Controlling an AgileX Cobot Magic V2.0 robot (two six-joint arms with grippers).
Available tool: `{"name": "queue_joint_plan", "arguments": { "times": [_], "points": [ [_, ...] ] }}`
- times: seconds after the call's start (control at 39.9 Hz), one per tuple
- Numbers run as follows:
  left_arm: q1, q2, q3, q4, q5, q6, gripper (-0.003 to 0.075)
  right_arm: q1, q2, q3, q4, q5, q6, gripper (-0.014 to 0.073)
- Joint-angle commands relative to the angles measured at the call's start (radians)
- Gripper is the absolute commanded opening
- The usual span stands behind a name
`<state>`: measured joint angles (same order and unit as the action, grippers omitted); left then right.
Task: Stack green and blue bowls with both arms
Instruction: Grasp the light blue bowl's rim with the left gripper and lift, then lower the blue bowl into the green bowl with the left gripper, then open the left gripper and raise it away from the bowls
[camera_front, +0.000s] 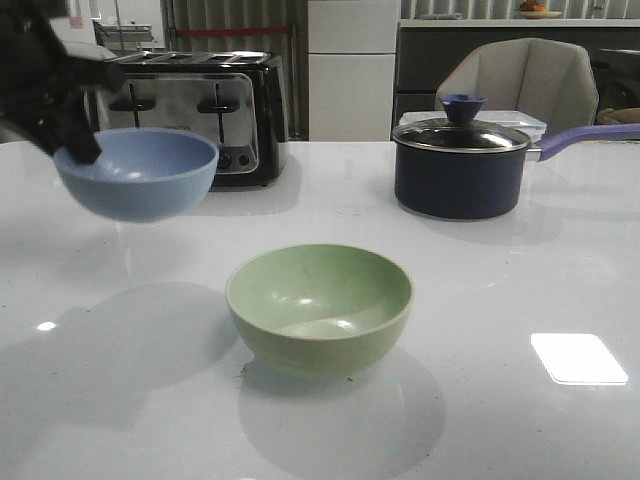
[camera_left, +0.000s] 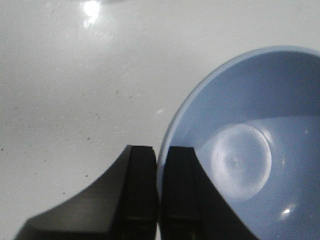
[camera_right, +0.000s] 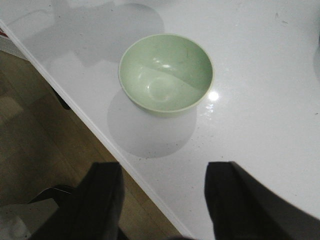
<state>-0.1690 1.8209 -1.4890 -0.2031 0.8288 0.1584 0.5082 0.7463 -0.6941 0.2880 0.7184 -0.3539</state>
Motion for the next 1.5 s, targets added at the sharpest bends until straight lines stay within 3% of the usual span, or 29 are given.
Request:
{"name": "queue_joint_plan", "arguments": {
  "times": [0.0, 0.28, 0.58, 1.2, 1.25, 1.48],
  "points": [
    [-0.035, -0.118, -0.057, -0.064, 0.017, 0.048, 0.0093, 0.0, -0.006, -0.027, 0.009, -0.068, -0.012, 0.0479],
    [-0.218, -0.23, -0.057, -0.068, 0.075, 0.066, 0.0093, 0.0, -0.006, -0.027, 0.009, -0.068, -0.012, 0.0479],
    [-0.384, -0.159, -0.054, -0.061, 0.079, 0.066, 0.0093, 0.0, -0.006, -0.027, 0.009, -0.068, -0.012, 0.0479],
    [-0.397, 0.089, -0.054, -0.068, 0.076, 0.07, 0.0101, 0.0, -0.006, -0.027, 0.009, -0.068, -0.012, 0.0479],
    [-0.397, 0.089, -0.054, -0.075, 0.076, 0.07, 0.0132, 0.0, -0.006, -0.027, 0.009, -0.068, -0.012, 0.0479],
    [-0.397, 0.087, -0.061, -0.089, 0.079, 0.072, 0.0432, 0.0, -0.006, -0.027, 0.009, -0.068, -0.012, 0.0479]
  ]
}}
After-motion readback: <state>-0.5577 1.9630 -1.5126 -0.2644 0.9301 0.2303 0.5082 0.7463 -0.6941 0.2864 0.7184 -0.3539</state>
